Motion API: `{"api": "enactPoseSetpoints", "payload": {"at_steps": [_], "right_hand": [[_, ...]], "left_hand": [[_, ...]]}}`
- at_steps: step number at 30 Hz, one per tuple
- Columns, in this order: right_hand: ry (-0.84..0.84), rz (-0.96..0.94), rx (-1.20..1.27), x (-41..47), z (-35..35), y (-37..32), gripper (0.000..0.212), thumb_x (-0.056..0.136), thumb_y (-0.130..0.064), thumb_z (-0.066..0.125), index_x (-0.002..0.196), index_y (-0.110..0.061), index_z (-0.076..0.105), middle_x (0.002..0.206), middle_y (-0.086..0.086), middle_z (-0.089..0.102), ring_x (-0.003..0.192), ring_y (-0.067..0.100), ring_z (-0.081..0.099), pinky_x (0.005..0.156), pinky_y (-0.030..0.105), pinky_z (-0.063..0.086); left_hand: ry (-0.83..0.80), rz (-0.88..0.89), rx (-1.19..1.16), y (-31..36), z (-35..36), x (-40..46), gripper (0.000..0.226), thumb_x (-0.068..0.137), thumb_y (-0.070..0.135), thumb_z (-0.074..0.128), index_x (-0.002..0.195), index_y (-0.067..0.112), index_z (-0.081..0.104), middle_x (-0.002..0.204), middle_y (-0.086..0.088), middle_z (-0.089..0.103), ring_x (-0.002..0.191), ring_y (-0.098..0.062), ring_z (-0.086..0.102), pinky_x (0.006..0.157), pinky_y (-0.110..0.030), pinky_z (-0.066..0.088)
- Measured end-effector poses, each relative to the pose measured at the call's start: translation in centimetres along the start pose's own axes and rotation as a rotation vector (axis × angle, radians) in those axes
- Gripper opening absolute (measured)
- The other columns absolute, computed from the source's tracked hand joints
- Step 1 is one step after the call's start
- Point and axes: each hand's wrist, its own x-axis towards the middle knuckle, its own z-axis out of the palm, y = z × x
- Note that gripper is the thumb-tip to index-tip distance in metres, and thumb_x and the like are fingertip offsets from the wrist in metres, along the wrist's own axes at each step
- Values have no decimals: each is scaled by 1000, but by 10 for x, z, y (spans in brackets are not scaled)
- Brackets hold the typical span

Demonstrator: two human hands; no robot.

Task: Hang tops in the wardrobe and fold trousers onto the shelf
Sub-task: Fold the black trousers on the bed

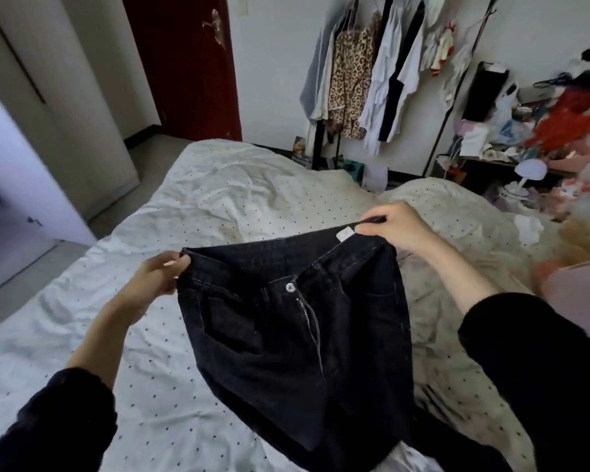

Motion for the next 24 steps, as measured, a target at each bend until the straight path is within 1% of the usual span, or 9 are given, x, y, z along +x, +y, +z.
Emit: {"api": "enactPoseSetpoints", "payload": {"at_steps": [3, 5, 7, 9, 12, 18, 20, 22, 24], "right_hand": [[281, 81, -93, 80, 65, -20, 31, 94, -22, 52, 125, -26, 58, 127, -4, 61, 118, 20, 53, 101, 38, 37], [251, 108, -176, 111, 122, -19, 40, 97, -22, 45, 138, -25, 44, 135, 1, 55, 124, 26, 47, 101, 42, 32], [103, 110, -240, 110, 184, -3, 45, 98, -24, 44, 142, -25, 36, 138, 1, 50, 127, 26, 43, 100, 43, 31], [-51, 129, -264, 93, 239, 22, 48, 97, -27, 46, 144, -25, 33, 139, 0, 49, 127, 24, 44, 102, 45, 35], [-187, 196, -324, 80, 296, 65, 50, 98, -29, 47, 145, -24, 32, 139, -1, 50, 127, 20, 45, 100, 44, 38], [-178, 140, -432, 114, 363, 113, 45, 99, -36, 43, 141, -21, 38, 131, -2, 55, 121, 18, 51, 97, 41, 38], [-182, 121, -469, 130, 388, 122, 46, 98, -40, 43, 139, -21, 40, 131, -1, 55, 120, 19, 51, 96, 40, 38], [-144, 112, -519, 147, 415, 132, 48, 96, -45, 45, 136, -19, 45, 125, 0, 58, 115, 20, 54, 93, 40, 38], [-73, 105, -588, 156, 433, 137, 45, 90, -46, 56, 122, -15, 57, 111, 2, 64, 104, 23, 60, 90, 42, 39]], "left_hand": [[252, 100, 250, -16, -24, 69, 18, 95, 7, 50, 110, 16, 54, 101, -10, 58, 81, -24, 57, 70, -34, 40], [227, 75, 483, -44, -26, 105, 37, 93, 9, 54, 128, 10, 47, 116, -13, 53, 94, -30, 56, 79, -39, 47], [118, -27, 701, -85, -12, 116, 45, 93, 17, 54, 136, 15, 40, 130, -14, 47, 113, -32, 51, 90, -47, 46], [-43, -95, 913, -122, 9, 111, 46, 96, 24, 47, 140, 22, 34, 140, -9, 39, 127, -28, 39, 102, -46, 36], [-184, -66, 1089, -167, 33, 114, 46, 99, 26, 39, 144, 25, 28, 150, 1, 27, 136, -21, 26, 107, -42, 24], [-203, 308, 1365, -221, 73, 171, 50, 99, 20, 37, 147, 20, 25, 158, -1, 11, 145, -20, 8, 108, -43, 16], [-234, 339, 1445, -235, 83, 193, 51, 100, 23, 37, 148, 19, 20, 159, -2, 7, 146, -19, 4, 109, -45, 15], [-207, 325, 1541, -253, 88, 217, 51, 102, 30, 32, 149, 18, 17, 159, -3, 8, 145, -20, 9, 108, -44, 16], [-72, 418, 1611, -261, 83, 233, 53, 96, 40, 46, 142, 17, 36, 150, -4, 34, 132, -22, 33, 99, -41, 25]]}}
